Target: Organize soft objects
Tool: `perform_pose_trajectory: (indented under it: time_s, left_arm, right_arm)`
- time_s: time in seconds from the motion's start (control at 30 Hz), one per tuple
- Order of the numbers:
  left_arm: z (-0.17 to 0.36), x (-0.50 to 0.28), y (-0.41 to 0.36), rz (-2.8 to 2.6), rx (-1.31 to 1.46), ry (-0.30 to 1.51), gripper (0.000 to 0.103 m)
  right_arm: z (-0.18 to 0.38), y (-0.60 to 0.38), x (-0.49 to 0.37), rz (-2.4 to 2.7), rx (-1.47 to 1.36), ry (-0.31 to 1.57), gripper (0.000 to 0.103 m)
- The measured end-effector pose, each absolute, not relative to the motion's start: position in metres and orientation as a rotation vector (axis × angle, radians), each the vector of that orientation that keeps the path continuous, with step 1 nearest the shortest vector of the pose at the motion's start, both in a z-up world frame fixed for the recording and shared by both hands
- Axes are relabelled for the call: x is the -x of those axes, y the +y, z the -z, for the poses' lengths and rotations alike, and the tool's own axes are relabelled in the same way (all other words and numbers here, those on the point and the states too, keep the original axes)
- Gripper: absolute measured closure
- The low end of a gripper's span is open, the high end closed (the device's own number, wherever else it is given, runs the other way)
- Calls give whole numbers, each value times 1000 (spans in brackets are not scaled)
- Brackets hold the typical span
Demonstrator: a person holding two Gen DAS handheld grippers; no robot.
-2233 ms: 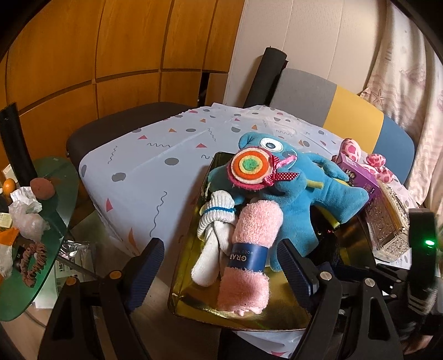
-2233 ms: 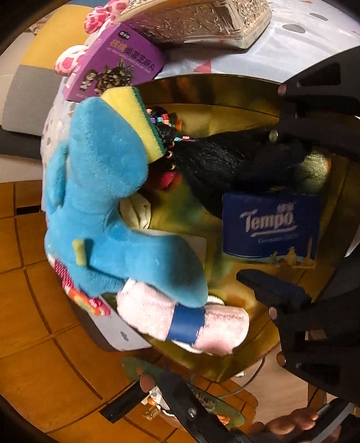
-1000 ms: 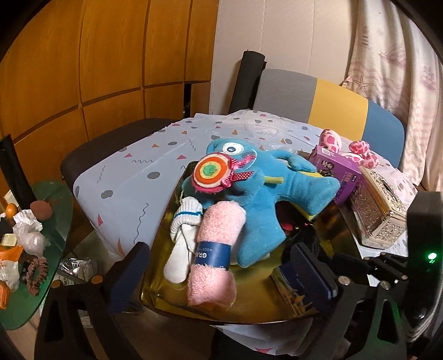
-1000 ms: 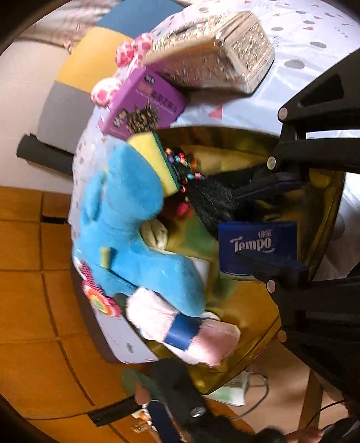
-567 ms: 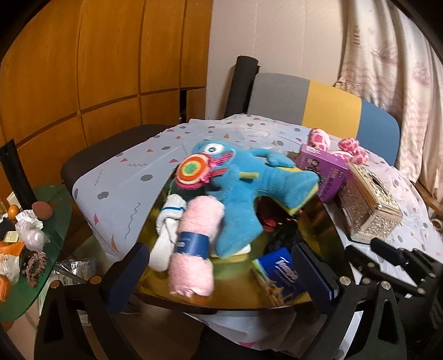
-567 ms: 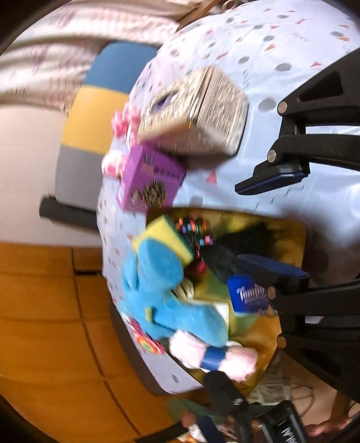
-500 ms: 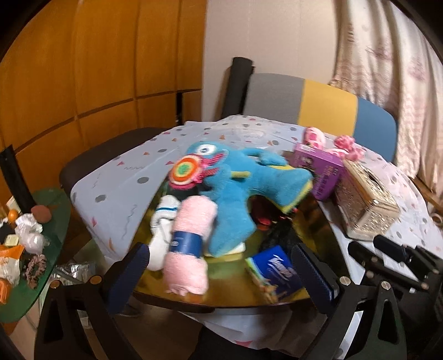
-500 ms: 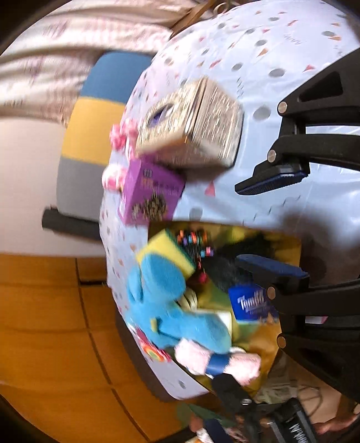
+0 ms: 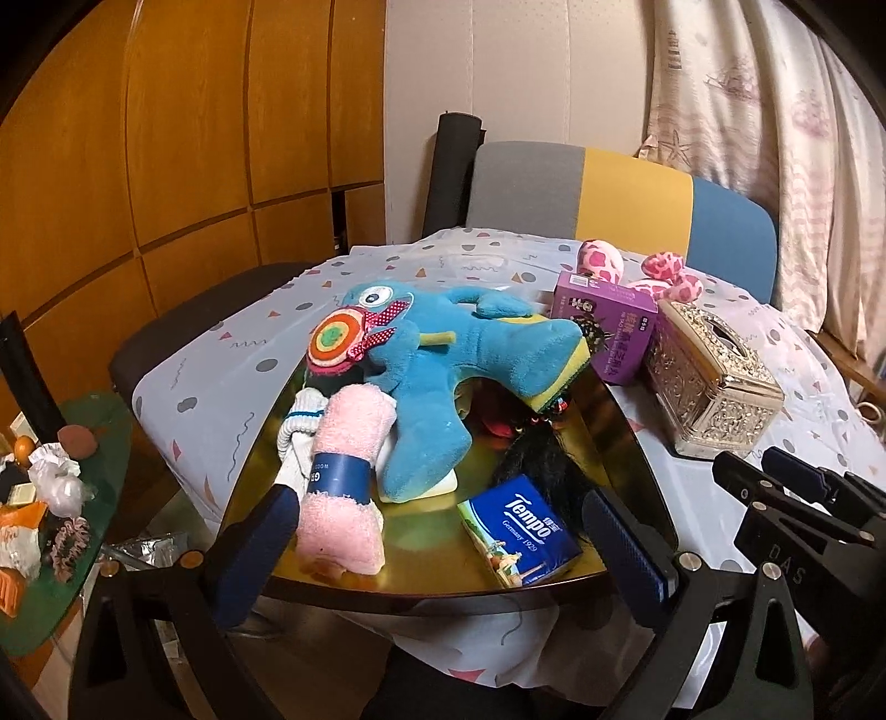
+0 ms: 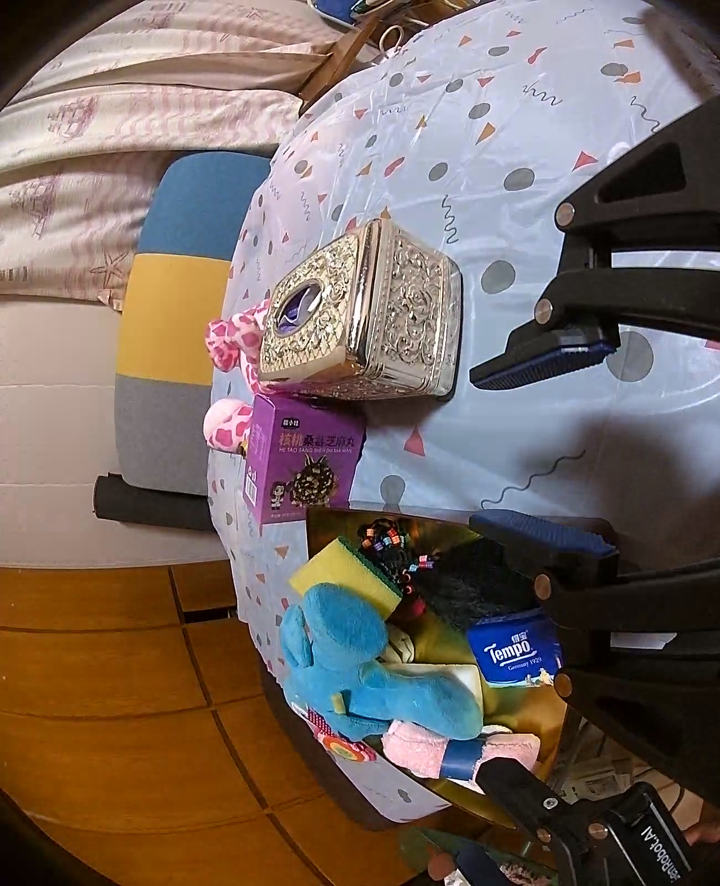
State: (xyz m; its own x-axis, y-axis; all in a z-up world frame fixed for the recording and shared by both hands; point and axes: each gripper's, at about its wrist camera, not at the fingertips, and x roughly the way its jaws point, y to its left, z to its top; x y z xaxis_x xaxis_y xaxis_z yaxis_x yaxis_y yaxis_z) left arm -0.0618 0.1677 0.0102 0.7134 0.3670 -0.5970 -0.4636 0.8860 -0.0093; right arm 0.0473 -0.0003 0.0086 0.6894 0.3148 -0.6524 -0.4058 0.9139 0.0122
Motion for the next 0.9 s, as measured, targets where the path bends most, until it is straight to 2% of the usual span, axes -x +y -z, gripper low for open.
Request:
perform_pose_trajectory:
  time_s: [0.9]
  left_arm:
    - [-8, 63, 168, -462, 177, 638, 0]
  right_arm:
    - [-9, 0, -46, -408, 141, 700, 58]
